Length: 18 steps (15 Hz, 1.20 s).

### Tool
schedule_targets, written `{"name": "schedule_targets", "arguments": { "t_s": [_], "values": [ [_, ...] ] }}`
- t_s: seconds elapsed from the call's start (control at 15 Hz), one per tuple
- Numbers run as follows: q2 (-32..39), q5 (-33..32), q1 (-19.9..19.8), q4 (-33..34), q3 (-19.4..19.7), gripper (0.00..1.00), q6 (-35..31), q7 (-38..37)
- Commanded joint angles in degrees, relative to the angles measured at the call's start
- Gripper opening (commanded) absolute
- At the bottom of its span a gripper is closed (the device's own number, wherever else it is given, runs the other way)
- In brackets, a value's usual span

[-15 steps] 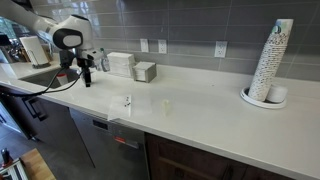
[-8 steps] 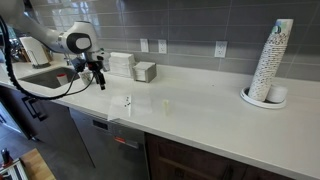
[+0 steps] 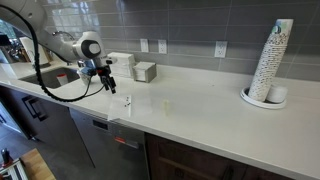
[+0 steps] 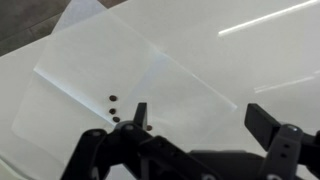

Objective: Fold the paper towel on the counter top from left top paper towel corner onto the right bottom corner of the paper towel, pick up the folded paper towel and move it to the left

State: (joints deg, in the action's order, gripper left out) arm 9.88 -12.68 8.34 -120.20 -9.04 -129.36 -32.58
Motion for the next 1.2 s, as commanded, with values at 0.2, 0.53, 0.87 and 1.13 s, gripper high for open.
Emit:
{"name": "schedule_targets", "arguments": {
  "t_s": [0.2,0.53,0.87,1.13],
  "values": [
    [0.60,0.39,1.54,0.59,1.70,1.00,0.03,0.31],
    [2.25,-0.55,2.36,2.90,1.84,1.00,1.81,-1.05],
    [7.31,3.49,2.31,6.31,1.22,1.00,-1.57,6.00],
    [10.81,7.19,2.11,8.62,1.23,1.00,-3.21,11.60]
  ]
}}
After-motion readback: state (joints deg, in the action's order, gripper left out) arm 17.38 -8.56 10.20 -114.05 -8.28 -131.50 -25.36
